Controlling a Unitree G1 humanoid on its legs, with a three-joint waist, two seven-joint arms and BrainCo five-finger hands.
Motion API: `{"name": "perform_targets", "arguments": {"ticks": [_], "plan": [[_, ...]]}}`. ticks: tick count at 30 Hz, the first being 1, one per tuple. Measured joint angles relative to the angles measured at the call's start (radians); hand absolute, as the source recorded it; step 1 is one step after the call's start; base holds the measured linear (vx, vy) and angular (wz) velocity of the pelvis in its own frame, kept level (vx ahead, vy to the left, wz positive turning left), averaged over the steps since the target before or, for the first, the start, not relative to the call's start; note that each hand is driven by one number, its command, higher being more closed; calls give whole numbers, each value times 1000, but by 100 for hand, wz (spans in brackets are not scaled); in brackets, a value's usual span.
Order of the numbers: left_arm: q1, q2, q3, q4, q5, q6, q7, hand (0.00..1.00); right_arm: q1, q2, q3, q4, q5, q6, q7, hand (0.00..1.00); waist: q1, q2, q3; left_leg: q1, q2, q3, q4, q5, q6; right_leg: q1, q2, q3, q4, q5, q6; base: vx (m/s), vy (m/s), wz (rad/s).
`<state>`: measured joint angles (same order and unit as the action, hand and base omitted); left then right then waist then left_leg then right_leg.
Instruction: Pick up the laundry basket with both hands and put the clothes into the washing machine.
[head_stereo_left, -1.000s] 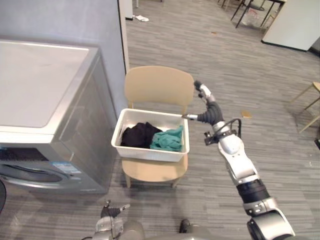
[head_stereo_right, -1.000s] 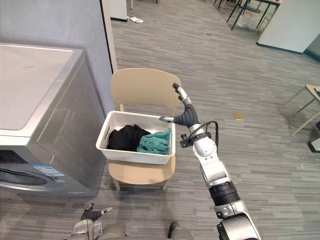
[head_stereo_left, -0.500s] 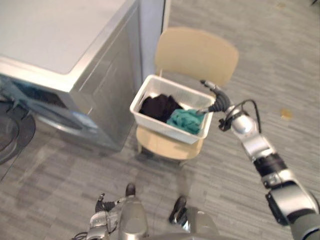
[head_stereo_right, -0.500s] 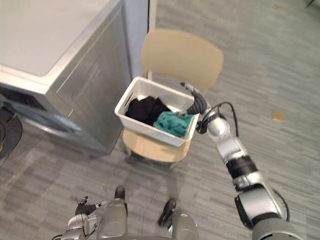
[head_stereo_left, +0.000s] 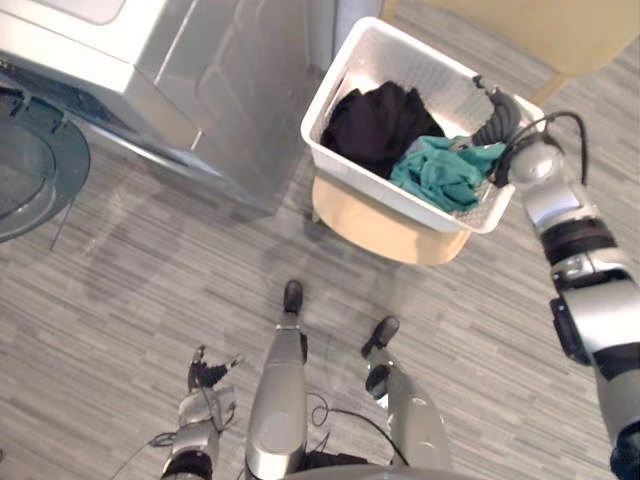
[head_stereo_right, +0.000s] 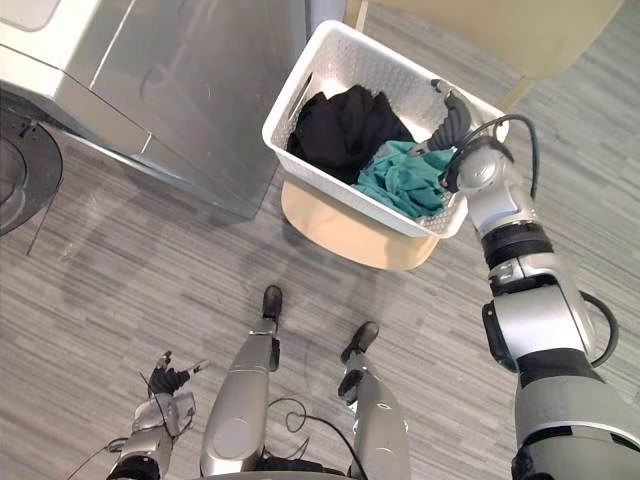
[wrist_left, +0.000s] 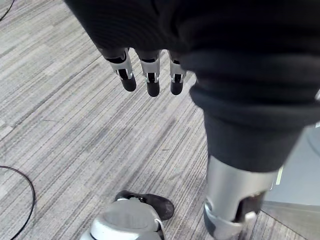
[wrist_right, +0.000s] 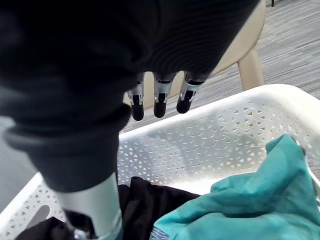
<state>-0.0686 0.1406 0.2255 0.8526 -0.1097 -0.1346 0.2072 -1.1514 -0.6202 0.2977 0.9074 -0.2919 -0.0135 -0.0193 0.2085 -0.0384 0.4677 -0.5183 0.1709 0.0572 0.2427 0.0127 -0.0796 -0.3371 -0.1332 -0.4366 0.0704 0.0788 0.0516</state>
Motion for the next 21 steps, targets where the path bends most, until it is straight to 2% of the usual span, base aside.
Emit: {"name": "perform_targets", "arguments": {"ticks": [4,10,14,16,21], "plan": [[-15,-2,-9,-7,-2,-1,15,0,-23,-8,66,13,-66,3,0,0,0,-1,16,-15,3,-2,0,3,-2,-1,12,-2,-31,17,-3,-10,7,-2],[-39,-9,-21,-3,-6,-2,17,0,-31,-16,82,10,-109,21,-2,0,5,-4,19,-41,7,-29,-1,9,-7,-6,25,-25,-40,19,-4,5,11,10],[-43,-10,-12,3,-6,-1,18,0,-60,-16,97,-57,-148,32,-5,0,2,-17,26,-42,13,-26,-2,11,-9,-7,30,-24,-52,29,-11,-2,18,-4],[-54,-16,13,4,-6,1,19,0,-65,-15,61,-158,-174,46,-28,0,0,-30,34,-43,19,-26,-3,13,-13,-7,38,-21,-65,39,-13,-13,11,-8],[-76,-20,22,8,-5,10,26,0,-64,-14,-42,-287,-249,87,-101,0,-6,-47,43,-40,23,-28,-20,31,-17,-6,45,-23,-66,41,-16,-9,8,2]]}}
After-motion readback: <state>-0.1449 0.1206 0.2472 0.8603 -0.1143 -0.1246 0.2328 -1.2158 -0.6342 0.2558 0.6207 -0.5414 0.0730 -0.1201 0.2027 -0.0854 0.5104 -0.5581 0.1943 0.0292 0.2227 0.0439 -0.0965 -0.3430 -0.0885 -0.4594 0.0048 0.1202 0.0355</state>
